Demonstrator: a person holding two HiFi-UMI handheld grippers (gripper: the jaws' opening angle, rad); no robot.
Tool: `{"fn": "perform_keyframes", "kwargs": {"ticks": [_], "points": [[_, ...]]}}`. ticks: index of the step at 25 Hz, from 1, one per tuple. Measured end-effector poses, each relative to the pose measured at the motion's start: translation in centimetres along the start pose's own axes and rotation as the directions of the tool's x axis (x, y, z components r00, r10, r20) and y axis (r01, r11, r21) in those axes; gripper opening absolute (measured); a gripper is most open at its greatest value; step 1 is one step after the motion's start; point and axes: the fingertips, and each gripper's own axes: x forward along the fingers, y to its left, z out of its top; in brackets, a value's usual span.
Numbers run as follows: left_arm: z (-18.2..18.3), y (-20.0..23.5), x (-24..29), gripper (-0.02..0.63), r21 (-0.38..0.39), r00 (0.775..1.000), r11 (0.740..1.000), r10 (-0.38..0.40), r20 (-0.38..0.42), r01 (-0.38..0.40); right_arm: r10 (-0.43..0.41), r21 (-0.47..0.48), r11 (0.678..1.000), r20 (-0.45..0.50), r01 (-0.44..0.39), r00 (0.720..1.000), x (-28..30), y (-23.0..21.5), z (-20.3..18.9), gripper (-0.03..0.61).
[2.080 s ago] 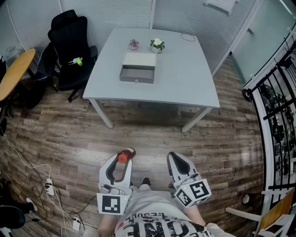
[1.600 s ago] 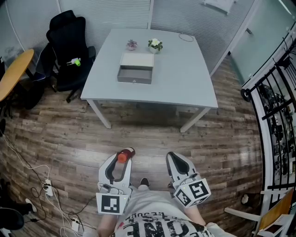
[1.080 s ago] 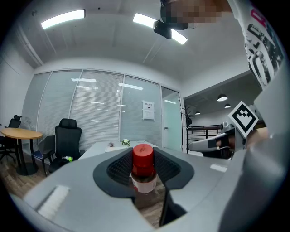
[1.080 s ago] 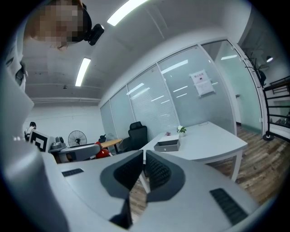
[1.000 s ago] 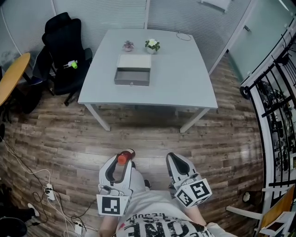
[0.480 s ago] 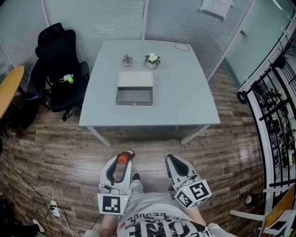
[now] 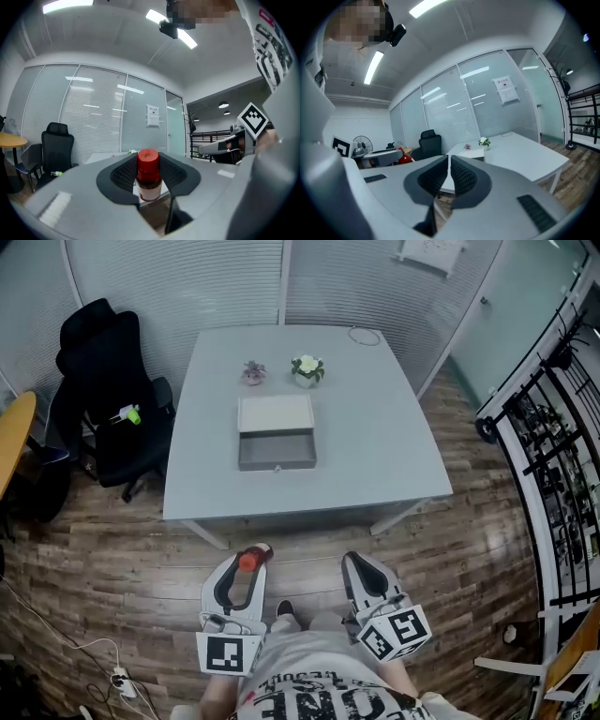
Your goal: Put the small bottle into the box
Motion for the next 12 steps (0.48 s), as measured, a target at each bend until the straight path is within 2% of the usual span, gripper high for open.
{"fn": "perform_keyframes", "kwargs": {"ticks": [3, 6, 12], "points": [[-0.1, 0.8, 0.0, 0.144, -0.003, 1.000, 1.000, 0.007, 0.001, -0.007, 0.002, 0.002, 1.000, -0.012, -0.002, 1.000, 0.6, 0.3, -0.4, 0.026], [-0.9, 1.3, 0.1, 0.144, -0.026, 0.999, 0.999, 0.021, -0.032, -0.021, 0.005, 0.008, 1.000, -0.027, -0.005, 1.000, 1.1, 0.2, -0.7, 0.026], [-1.7, 2.2, 0.5, 0.144, -0.020, 0.998, 0.998, 0.056, -0.039, -0.057, 0.022, 0.030, 0.999, -0.046, -0.020, 0.999, 2.2, -0.7, -1.4, 0.026]]}}
